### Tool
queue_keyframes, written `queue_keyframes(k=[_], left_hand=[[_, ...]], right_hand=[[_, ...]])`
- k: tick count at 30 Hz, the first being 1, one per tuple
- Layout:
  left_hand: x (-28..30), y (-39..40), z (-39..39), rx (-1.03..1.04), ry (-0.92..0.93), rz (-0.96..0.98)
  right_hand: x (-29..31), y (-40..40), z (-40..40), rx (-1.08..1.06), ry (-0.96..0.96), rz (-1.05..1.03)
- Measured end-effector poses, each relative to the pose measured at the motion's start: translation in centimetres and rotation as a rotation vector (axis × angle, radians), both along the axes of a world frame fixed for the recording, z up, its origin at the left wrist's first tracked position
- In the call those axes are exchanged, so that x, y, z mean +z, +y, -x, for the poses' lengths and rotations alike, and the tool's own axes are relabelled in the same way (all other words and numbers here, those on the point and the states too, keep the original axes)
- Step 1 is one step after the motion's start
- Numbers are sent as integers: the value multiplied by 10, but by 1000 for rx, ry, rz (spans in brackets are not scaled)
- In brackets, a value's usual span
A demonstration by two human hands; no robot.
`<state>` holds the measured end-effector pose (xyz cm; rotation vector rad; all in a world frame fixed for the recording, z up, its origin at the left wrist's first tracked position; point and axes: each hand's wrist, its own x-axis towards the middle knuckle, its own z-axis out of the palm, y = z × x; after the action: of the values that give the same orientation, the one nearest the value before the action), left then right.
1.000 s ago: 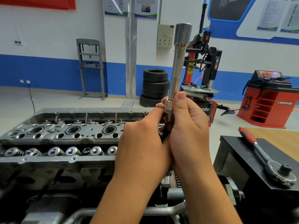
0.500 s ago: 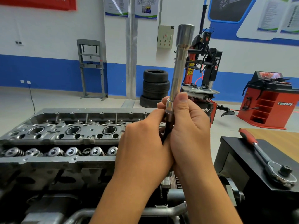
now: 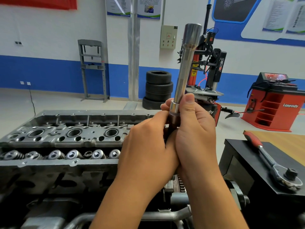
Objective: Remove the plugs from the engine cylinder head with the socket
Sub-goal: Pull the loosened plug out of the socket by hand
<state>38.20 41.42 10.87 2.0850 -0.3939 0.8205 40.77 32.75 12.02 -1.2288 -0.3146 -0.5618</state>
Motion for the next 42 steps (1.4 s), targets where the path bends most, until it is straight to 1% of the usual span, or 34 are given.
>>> queue_keyframes(k=[3,5,7,10,14,19,23,28,35,38,42], left_hand=[[0,3,-2,-66,28,67],[-1,4,-2,-69,33,99],[-2,4,-3,-48,34,100],[-2,3,-4,-21,26,101],[0,3,-4,-99,35,144],[-1,4,-5,-99,45,170],[-2,3,-7,-65,42,168],[2,4,-4,-151,70,182],[3,3,-3,-124,92,195],[3,2,-3,-99,73,179],[3,4,-2,-175,67,162]], right_hand=[[1,0,0,31,8,-22],[2,0,2,67,-4,-54],[2,0,4,56,-14,-63],[0,0,3,21,-28,-19],[0,-1,-1,5,-20,13],[0,-2,1,65,-14,-26],[-1,-1,1,21,-27,-28],[-1,0,-2,-46,-46,48],[-1,-1,2,22,-22,-57],[-1,0,0,0,-29,-23],[-1,0,-2,-37,-27,20]])
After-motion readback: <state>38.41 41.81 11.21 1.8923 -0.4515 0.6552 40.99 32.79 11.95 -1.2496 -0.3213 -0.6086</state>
